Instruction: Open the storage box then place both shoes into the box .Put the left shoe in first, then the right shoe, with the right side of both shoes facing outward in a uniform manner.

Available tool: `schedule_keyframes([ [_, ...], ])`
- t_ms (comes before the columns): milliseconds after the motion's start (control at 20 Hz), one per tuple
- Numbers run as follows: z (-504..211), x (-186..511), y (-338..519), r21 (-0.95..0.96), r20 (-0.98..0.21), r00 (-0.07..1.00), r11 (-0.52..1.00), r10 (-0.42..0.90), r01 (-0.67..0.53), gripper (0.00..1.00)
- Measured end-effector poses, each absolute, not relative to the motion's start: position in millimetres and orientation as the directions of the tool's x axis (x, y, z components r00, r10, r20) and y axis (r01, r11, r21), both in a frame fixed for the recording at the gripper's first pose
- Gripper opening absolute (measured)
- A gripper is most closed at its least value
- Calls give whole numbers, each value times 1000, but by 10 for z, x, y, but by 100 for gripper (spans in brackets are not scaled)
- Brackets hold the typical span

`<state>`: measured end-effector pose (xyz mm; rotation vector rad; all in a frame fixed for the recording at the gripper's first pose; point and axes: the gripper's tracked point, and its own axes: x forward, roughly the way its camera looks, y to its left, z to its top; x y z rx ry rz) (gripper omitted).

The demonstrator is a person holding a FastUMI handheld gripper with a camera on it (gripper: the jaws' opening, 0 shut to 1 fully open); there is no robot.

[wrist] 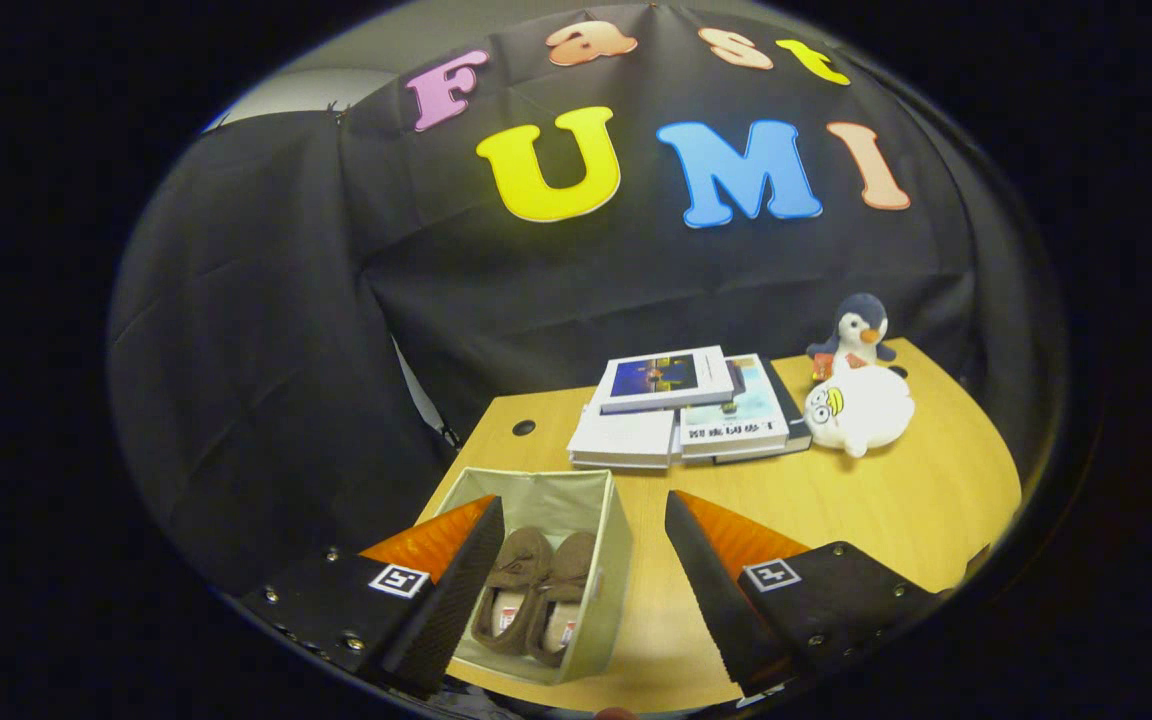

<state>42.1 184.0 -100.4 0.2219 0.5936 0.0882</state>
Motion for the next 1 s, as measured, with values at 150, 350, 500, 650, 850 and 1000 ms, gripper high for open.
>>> schedule_keyframes([
  [150, -718, 345, 1479, 177, -491, 862, 983, 124, -40, 99],
  [350, -445, 193, 956, 106, -440, 895, 994, 71, -27, 99],
  [500, -274, 81, 571, 66, -400, 916, 998, 29, -3, 98],
  [650, -125, -39, 192, 31, -352, 936, 999, -11, 24, 98],
  [850, 101, -275, -258, -35, -278, 958, 998, -68, 61, 98],
  [1000, 74, -397, -518, -75, -247, 963, 993, -110, 94, 98],
])
